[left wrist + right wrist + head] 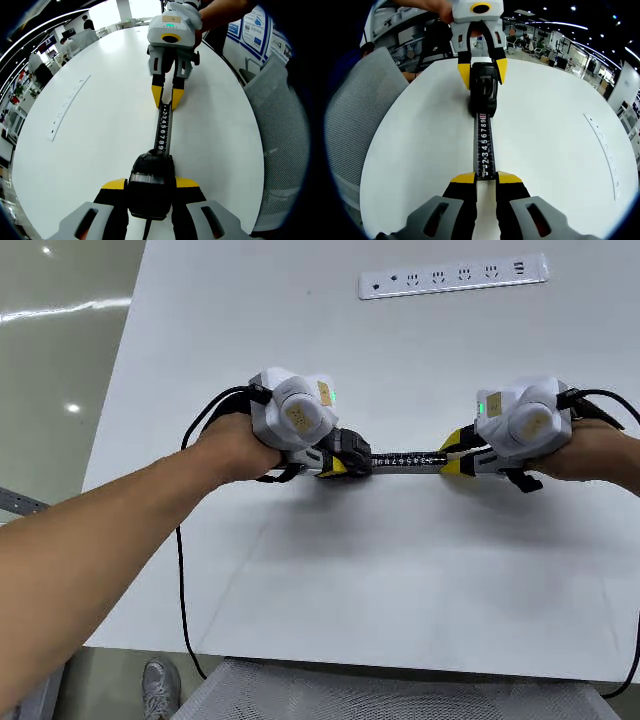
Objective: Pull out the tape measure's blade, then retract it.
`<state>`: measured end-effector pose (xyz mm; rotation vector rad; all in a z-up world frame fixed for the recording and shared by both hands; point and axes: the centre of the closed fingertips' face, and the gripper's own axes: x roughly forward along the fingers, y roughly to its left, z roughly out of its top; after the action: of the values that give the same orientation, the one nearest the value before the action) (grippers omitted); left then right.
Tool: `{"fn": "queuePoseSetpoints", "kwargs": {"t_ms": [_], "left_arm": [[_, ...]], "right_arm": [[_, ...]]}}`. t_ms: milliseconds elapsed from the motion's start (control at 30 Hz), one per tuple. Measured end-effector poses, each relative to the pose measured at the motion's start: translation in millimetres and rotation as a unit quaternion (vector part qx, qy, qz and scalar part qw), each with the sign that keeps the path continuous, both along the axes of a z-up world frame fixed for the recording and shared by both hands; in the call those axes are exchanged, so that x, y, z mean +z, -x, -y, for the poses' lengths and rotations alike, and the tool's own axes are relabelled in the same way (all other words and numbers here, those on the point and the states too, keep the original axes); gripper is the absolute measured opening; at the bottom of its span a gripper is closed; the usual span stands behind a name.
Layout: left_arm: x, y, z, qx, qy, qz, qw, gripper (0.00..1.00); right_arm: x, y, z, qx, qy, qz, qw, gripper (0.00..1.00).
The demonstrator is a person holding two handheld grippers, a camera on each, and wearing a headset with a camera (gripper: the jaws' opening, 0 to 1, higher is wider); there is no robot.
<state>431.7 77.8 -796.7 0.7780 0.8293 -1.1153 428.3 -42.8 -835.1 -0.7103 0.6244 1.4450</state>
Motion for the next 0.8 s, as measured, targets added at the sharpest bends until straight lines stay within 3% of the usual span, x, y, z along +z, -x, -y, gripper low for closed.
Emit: {"fn": "queuePoseSetpoints", "kwargs": {"t_ms": [800], "left_arm": [[0.7,0.7,-1.0,-0.005,-0.004,-0.003,1.0,0.29]], "right_arm": [[1.6,-0.4,43.1,-0.022,0.013,-0.01,0.9996,0.09]]}}
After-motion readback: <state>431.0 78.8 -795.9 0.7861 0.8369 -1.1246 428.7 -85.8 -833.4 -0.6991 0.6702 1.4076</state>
